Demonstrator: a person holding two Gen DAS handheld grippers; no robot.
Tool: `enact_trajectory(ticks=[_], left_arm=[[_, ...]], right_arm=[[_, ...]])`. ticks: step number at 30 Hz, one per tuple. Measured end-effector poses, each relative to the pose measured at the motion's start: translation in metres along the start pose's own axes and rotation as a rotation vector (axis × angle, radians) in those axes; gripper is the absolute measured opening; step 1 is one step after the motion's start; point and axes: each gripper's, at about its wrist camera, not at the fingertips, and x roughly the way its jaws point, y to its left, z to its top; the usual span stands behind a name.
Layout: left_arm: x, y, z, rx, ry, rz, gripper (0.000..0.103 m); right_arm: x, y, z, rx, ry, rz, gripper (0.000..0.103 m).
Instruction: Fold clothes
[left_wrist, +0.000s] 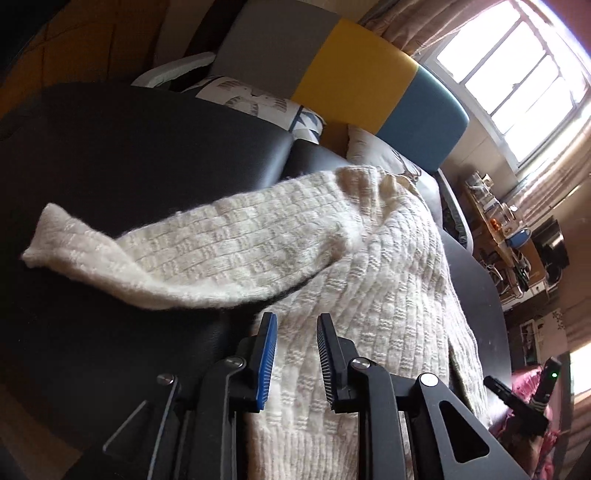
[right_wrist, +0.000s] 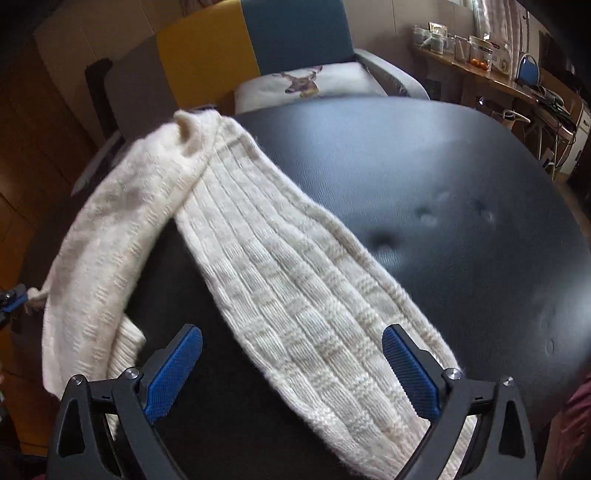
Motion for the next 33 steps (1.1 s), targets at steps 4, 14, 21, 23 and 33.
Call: enact_trajectory(ticks=[4,14,21,23,33], left_arm=[[0.016,-0.054,0.013,0.111,0.025,-0.102,0.023],[0.080,-0.194,-0.026,0.604,0.213,-0.134,0.027],[0.139,-0.221,-0.075,0.889,0.335,0.112,0.062],[0.142,-0.221,-0.089,0.963,0.262,0.159,0.058],[0.121,-0.134,-0.004,0.346,0.359,-0.234,0.013]], right_arm=[[0.008,0.021,0.039,0.018,-0.031,0.103,0.101],[0.100,0.019,0.083,0.153,0.177,0.208,0.096],[0.105,0.007,0.081,0.064,0.167,0.047,0.090],[0.104,0.007,0.079,0.044,0.149,0.030,0.090],[0.044,0.008,0.037,0.154,0.087,0.478,0.090]])
